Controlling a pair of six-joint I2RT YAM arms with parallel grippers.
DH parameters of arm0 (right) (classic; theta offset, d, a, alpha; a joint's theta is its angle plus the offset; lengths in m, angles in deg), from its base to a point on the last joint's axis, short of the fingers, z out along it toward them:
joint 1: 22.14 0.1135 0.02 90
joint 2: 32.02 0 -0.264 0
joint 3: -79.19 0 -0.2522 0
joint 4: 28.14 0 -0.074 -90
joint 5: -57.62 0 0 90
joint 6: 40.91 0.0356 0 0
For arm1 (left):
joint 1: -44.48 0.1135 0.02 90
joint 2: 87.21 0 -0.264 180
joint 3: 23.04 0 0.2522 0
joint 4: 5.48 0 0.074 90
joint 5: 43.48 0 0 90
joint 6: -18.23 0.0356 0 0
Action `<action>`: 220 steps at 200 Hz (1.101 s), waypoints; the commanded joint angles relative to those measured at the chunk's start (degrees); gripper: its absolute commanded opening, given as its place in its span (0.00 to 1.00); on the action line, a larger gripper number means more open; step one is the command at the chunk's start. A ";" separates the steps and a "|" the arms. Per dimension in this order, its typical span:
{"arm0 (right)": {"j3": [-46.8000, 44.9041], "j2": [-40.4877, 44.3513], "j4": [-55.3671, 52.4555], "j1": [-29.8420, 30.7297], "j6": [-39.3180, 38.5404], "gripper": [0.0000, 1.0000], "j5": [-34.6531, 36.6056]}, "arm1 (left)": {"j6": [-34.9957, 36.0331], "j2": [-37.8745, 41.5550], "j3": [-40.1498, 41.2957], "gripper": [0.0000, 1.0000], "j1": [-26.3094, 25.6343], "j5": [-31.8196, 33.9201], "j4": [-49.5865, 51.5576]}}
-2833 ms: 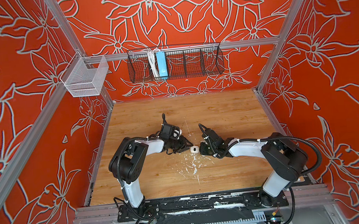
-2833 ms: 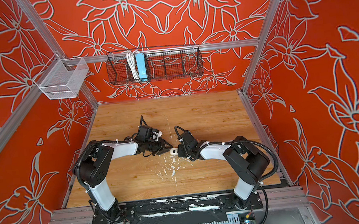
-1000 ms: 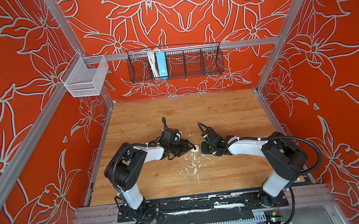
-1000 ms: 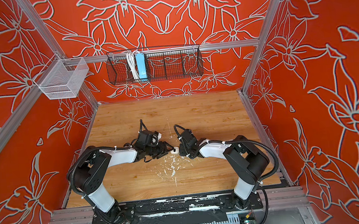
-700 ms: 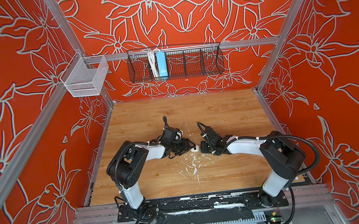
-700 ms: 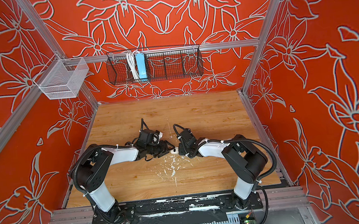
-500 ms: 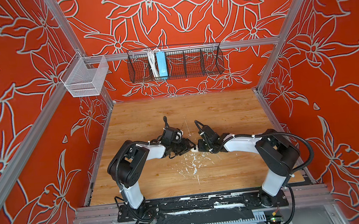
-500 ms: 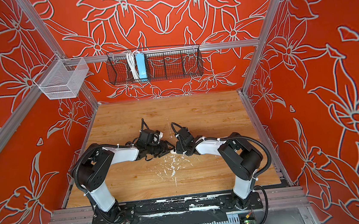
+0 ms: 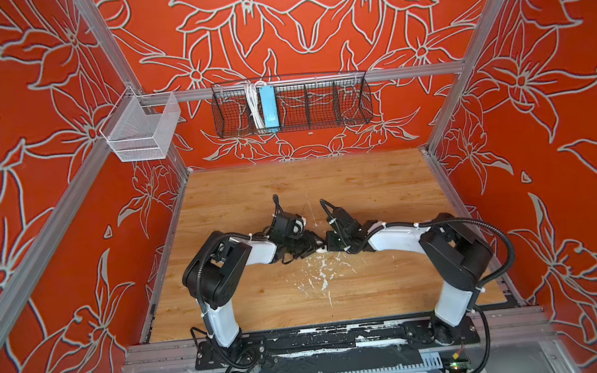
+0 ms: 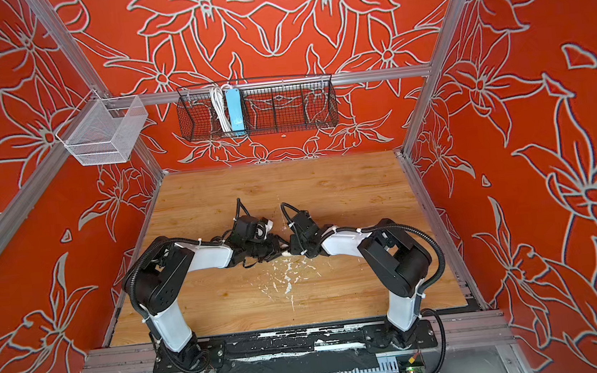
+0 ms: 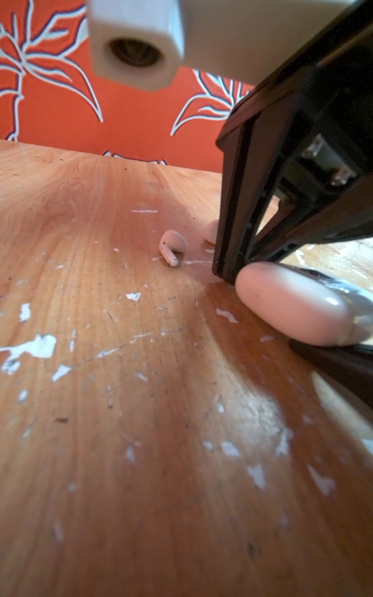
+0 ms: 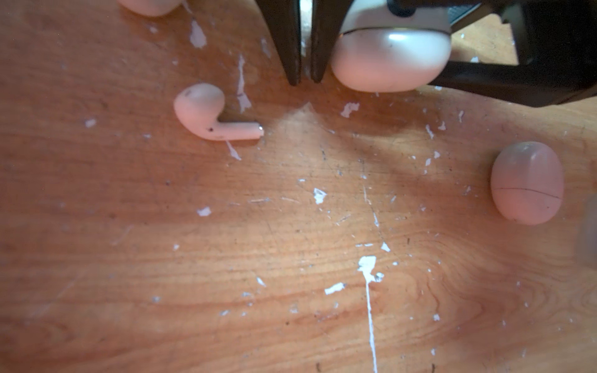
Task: Insert wireless bluetooth earbuds into charging case
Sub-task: Pick up the charging case from the center of the table.
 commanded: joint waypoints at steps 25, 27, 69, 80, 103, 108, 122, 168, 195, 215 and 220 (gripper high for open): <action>-1.24 -4.56 -7.73 1.77 0.48 0.11 -1.33 | -0.86 -1.11 1.88 0.48 -0.61 -1.16 -4.04; -1.24 -4.54 -7.75 1.77 0.46 0.11 -1.32 | -0.84 -1.01 1.88 0.48 -0.67 -1.19 -4.06; -1.24 -4.00 -7.91 1.82 0.52 0.11 -0.96 | -0.75 -1.41 1.88 0.34 -0.93 -1.72 -5.21; -1.23 -4.08 -7.82 1.83 0.46 0.11 -1.02 | -0.74 -1.40 1.88 0.33 -0.99 -1.99 -5.69; -1.24 -4.05 -7.71 1.83 0.69 0.11 -1.21 | -0.41 -1.00 1.89 0.31 -1.22 -1.91 -5.85; -1.24 -4.03 -7.58 1.82 0.64 0.11 -1.29 | -0.33 -0.90 1.84 0.29 -1.21 -1.91 -5.82; -1.32 -3.76 -7.79 1.80 0.66 0.11 -1.22 | -0.02 -0.43 1.97 0.22 -1.21 -1.91 -5.88; -3.83 6.53 -7.64 1.51 -2.20 0.12 2.15 | 7.88 7.22 0.53 0.05 -1.30 -3.26 -3.35; -9.08 20.27 -6.29 1.57 -5.46 0.25 6.60 | 19.69 18.05 -1.08 0.04 -1.97 -5.40 2.08; -13.76 31.62 -4.03 1.38 -7.71 0.33 7.74 | 30.47 25.88 -0.83 0.04 -3.29 -7.67 6.17; -15.17 34.71 -2.96 1.42 -8.44 0.35 7.31 | 32.91 27.42 -0.51 0.04 -3.59 -7.75 6.95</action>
